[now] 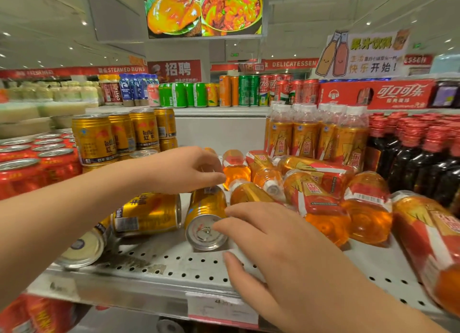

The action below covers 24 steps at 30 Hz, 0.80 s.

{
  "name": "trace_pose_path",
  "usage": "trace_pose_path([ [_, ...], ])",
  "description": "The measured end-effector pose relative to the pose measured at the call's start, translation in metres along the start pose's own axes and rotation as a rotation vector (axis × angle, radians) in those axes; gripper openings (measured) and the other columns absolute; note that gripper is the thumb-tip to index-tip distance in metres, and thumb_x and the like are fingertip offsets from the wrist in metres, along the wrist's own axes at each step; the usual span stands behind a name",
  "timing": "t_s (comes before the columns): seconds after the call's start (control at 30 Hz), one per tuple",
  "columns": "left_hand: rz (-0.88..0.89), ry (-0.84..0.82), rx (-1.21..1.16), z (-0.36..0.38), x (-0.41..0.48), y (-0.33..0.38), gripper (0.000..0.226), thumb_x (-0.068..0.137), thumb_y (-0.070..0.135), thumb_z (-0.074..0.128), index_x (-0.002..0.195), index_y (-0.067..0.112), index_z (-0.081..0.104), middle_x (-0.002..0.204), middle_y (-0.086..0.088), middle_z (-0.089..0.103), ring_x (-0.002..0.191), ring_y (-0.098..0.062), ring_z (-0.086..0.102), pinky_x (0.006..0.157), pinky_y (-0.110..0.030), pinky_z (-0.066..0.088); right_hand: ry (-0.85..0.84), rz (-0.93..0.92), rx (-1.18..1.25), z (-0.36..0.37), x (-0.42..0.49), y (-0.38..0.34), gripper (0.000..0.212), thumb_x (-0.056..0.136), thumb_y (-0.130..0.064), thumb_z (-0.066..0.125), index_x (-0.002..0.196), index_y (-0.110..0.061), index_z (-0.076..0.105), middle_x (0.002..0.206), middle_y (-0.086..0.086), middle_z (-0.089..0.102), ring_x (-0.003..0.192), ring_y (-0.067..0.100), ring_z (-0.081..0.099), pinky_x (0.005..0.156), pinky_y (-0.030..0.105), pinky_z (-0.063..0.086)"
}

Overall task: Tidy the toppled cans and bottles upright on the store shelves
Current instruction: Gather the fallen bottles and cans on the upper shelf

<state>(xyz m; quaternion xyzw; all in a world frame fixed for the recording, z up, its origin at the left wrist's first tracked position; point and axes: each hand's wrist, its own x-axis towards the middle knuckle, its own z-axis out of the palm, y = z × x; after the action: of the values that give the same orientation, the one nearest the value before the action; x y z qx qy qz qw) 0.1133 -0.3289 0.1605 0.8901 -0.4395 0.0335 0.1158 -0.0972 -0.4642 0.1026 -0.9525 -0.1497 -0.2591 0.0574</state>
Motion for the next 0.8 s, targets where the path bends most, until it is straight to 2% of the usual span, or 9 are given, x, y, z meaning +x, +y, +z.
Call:
trace_pose_path([
  [0.1,-0.003,-0.081,-0.03,0.007,-0.012,0.006,0.036,0.094,0.065,0.049,0.117,0.042,0.065,0.109,0.02,0.069,0.097,0.0,0.065,0.089,-0.029,0.057,0.091,0.029,0.0,0.001,-0.011,0.011,0.026,0.088,-0.035,0.058,0.11,-0.026,0.069,0.11,-0.009,0.064,0.102,0.011,0.06,0.088,0.027,0.051],
  [0.2,-0.045,-0.046,-0.04,0.013,-0.018,0.008,0.035,0.097,0.064,0.046,0.12,0.045,0.063,0.112,0.02,0.067,0.099,-0.002,0.064,0.09,-0.032,0.057,0.119,0.028,-0.038,0.003,-0.018,0.016,0.019,0.085,-0.033,0.063,0.1,-0.025,0.07,0.109,-0.008,0.065,0.102,0.012,0.062,0.09,0.028,0.053],
  [0.27,-0.052,-0.007,-0.029,0.015,-0.02,0.009,0.035,0.098,0.062,0.046,0.122,0.043,0.064,0.114,0.019,0.067,0.1,-0.002,0.063,0.091,-0.033,0.056,0.131,0.021,-0.071,0.006,-0.02,0.016,0.018,0.084,-0.034,0.063,0.098,-0.026,0.071,0.11,-0.008,0.065,0.105,0.011,0.061,0.099,0.029,0.049],
  [0.47,-0.078,0.073,-0.033,0.02,-0.03,0.012,0.034,0.099,0.059,0.046,0.123,0.042,0.063,0.116,0.019,0.067,0.101,0.001,0.062,0.09,-0.029,0.056,0.173,0.05,-0.057,0.01,-0.023,0.013,0.021,0.085,-0.035,0.059,0.1,-0.027,0.071,0.114,-0.008,0.063,0.113,0.012,0.058,0.111,0.028,0.034],
  [0.57,-0.099,0.127,-0.058,0.021,-0.039,0.015,0.034,0.097,0.06,0.049,0.122,0.042,0.063,0.116,0.02,0.066,0.101,0.004,0.06,0.086,-0.022,0.055,0.22,0.072,-0.02,0.013,-0.028,0.011,0.025,0.085,-0.032,0.064,0.107,-0.025,0.071,0.12,-0.003,0.063,0.122,0.018,0.057,0.114,0.036,0.037],
  [0.63,-0.108,0.18,-0.046,0.022,-0.047,0.018,0.032,0.096,0.058,0.051,0.12,0.04,0.065,0.116,0.019,0.064,0.101,0.004,0.059,0.085,-0.022,0.054,0.259,0.067,0.004,0.013,-0.031,0.009,0.025,0.083,-0.027,0.071,0.107,-0.024,0.072,0.12,-0.002,0.063,0.125,0.019,0.056,0.113,0.041,0.039],
  [0.7,-0.1,0.284,-0.011,0.024,-0.057,0.024,0.028,0.096,0.053,0.054,0.116,0.037,0.067,0.117,0.016,0.061,0.102,-0.002,0.058,0.088,-0.027,0.053,0.309,0.053,0.009,0.014,-0.032,0.006,0.026,0.079,-0.024,0.077,0.104,-0.025,0.073,0.118,-0.003,0.065,0.125,0.018,0.056,0.113,0.04,0.036],
  [0.8,-0.025,0.537,0.01,0.032,-0.08,0.037,0.02,0.096,0.042,0.062,0.108,0.029,0.071,0.111,0.012,0.059,0.101,-0.007,0.055,0.086,-0.031,0.051,0.436,0.063,0.108,0.015,-0.039,-0.003,0.018,0.083,-0.025,0.067,0.1,-0.027,0.074,0.12,-0.007,0.065,0.127,0.014,0.054,0.118,0.036,0.031],
])
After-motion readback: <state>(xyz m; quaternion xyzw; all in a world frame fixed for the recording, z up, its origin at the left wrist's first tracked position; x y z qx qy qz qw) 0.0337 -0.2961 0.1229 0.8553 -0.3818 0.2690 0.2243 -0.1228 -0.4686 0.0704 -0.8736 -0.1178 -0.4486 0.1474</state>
